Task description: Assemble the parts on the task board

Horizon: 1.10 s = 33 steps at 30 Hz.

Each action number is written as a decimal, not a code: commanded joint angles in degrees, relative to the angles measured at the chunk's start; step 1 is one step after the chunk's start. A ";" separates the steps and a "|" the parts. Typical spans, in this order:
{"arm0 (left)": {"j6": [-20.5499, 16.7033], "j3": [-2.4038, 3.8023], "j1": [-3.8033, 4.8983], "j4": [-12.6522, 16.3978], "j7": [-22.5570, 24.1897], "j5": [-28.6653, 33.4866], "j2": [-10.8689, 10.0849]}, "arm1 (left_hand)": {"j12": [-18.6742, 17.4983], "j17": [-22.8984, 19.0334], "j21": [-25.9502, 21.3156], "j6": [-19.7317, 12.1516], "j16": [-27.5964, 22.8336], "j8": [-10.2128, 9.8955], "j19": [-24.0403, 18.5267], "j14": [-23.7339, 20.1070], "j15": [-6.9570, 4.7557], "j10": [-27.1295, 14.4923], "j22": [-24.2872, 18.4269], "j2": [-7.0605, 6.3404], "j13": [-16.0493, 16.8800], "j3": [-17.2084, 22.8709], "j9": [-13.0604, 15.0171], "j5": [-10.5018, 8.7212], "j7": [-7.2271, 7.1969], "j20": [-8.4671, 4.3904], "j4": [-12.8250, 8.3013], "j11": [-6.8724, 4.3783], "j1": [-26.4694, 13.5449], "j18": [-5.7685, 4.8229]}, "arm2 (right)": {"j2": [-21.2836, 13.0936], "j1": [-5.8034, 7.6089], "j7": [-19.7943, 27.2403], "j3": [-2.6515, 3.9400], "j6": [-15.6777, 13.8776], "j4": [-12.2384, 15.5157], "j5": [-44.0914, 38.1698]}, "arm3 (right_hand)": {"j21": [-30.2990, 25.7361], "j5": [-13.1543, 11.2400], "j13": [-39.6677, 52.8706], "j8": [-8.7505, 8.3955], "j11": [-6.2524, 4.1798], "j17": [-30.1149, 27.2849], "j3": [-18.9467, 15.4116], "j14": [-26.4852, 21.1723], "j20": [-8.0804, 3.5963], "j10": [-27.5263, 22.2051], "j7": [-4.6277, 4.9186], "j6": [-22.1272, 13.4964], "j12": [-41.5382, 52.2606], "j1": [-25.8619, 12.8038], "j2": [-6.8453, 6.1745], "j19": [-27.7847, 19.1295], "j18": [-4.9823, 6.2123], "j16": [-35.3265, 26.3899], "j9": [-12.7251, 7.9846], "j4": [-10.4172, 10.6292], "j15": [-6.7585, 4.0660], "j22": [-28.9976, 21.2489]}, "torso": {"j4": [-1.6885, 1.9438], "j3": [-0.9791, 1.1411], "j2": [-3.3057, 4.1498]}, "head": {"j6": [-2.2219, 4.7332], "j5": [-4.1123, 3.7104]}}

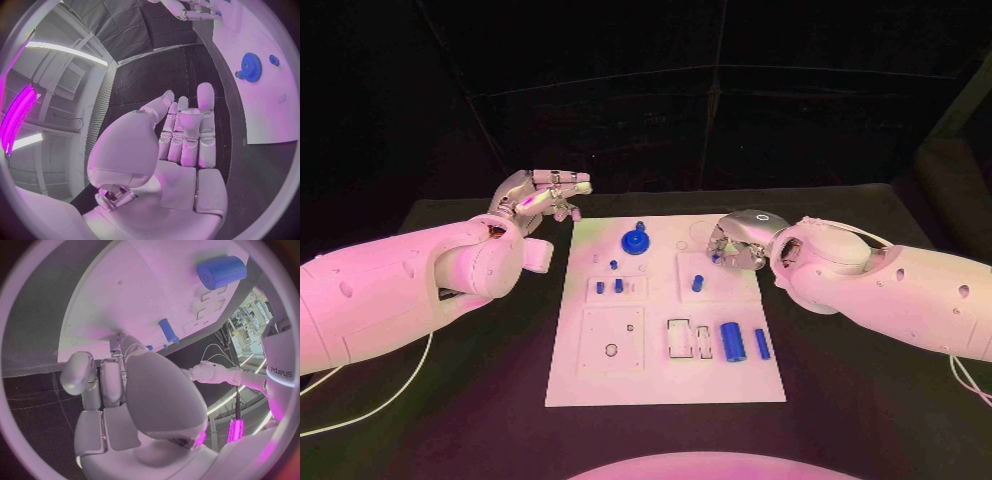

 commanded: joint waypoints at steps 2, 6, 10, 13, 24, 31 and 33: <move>0.83 0.04 0.06 -0.01 0.06 0.23 -0.06 | 0.31 -0.10 -0.21 0.00 -0.24 -0.22 -0.44 -0.52 0.04 0.36 -0.10 0.26 0.08 0.04 -0.07 0.07 -0.05 -0.08 0.23 -0.02 0.15 0.34 | -0.19 -0.08 -0.73 -0.10 -3.88 0.55 -1.08 | 0.34 -0.24 0.00 -0.30 0.02 0.00 1.76 2.42 -0.13 0.63 -0.06 0.49 -0.08 -0.73 -0.92 0.31 -0.17 0.37 -0.01 -0.50 -0.29 0.10 | 0.00 0.00 -0.02 | -0.04 0.17; 0.86 0.04 0.05 -0.13 0.05 0.23 -0.15 | 0.31 -0.10 -0.21 0.00 -0.24 -0.22 -0.44 -0.52 0.04 0.36 -0.10 0.26 0.08 0.04 -0.07 0.07 -0.05 -0.08 0.23 -0.02 0.15 0.34 | -0.70 -0.08 -1.01 -0.09 -4.93 1.28 -1.15 | 0.42 -0.39 -0.09 -0.83 0.02 -0.24 5.86 2.35 -0.14 1.07 -0.07 0.94 -0.61 -3.18 -2.35 0.24 -0.17 0.47 -0.04 -1.82 -0.30 0.17 | 0.00 -0.01 -0.01 | -0.07 0.24; 1.06 0.04 0.05 -0.20 0.09 0.23 -0.18 | 0.42 -0.31 -0.43 -0.14 -0.36 -0.28 -0.43 -0.65 0.12 0.15 -0.25 0.08 0.12 -0.26 -0.11 0.08 0.08 -0.05 0.47 0.11 -0.17 0.30 | -1.27 -0.07 -1.25 -0.08 -5.67 2.07 -1.17 | 0.44 -0.50 -0.09 -0.95 0.03 -0.28 6.97 2.34 -0.13 1.17 -0.07 1.06 -0.74 -4.09 -2.68 0.22 -0.16 0.53 -0.03 -2.22 -0.29 0.17 | -0.04 -0.04 -0.01 | -0.15 0.22; 1.16 0.04 0.05 -0.23 0.13 0.23 -0.20 | 0.43 -0.34 -0.47 -0.18 -0.37 -0.30 -0.43 -0.67 0.14 0.08 -0.28 0.05 0.13 -0.31 -0.13 0.09 0.10 -0.04 0.52 0.13 -0.23 0.29 | -1.69 -0.07 -1.39 -0.07 -6.22 2.74 -1.10 | 0.44 -0.51 -0.08 -0.96 0.03 -0.28 7.06 2.34 -0.13 1.18 -0.07 1.07 -0.75 -4.17 -2.71 0.22 -0.16 0.54 -0.03 -2.26 -0.29 0.18 | -0.05 -0.04 -0.03 | -0.13 0.23; 1.40 0.03 0.04 -0.39 0.09 0.23 -0.29 | 0.52 -0.47 -0.64 -0.36 -0.42 -0.38 -0.41 -0.73 0.20 -0.13 -0.40 -0.08 0.16 -0.49 -0.18 0.10 0.20 0.00 0.69 0.20 -0.40 0.28 | -3.67 -0.02 -1.82 -0.02 -7.44 5.90 -0.45 | 0.57 -0.55 -0.04 -1.07 -0.02 -0.11 8.48 2.39 -0.16 1.37 -0.11 1.28 -0.86 -5.29 -3.05 0.27 -0.18 0.79 -0.01 -2.89 -0.32 0.38 | 0.05 -0.03 -0.02 | -0.07 0.19; 1.37 0.03 0.04 -0.41 0.08 0.23 -0.34 | 0.53 -0.52 -0.67 -0.40 -0.45 -0.40 -0.40 -0.76 0.22 -0.17 -0.43 -0.11 0.17 -0.52 -0.19 0.10 0.22 0.01 0.70 0.22 -0.42 0.28 | -5.67 0.04 -1.98 0.04 -8.53 10.30 -0.06 | 0.64 -0.48 -0.02 -1.08 -0.06 -0.04 8.99 2.41 -0.20 1.46 -0.15 1.40 -0.88 -5.60 -3.19 0.30 -0.19 0.90 0.01 -3.20 -0.36 0.48 | -0.03 -0.06 -0.06 | -0.13 0.47; 1.37 0.03 0.04 -0.40 0.09 0.23 -0.28 | 0.54 -0.55 -0.69 -0.42 -0.47 -0.41 -0.40 -0.78 0.22 -0.20 -0.44 -0.12 0.17 -0.53 -0.19 0.10 0.24 0.02 0.71 0.22 -0.42 0.28 | -6.15 0.17 -1.94 0.08 -8.96 12.47 0.03 | 0.65 -0.47 -0.01 -1.08 -0.06 -0.03 9.02 2.41 -0.20 1.46 -0.15 1.41 -0.89 -5.61 -3.20 0.31 -0.19 0.91 0.01 -3.22 -0.37 0.50 | -0.06 -0.06 -0.08 | -0.05 0.62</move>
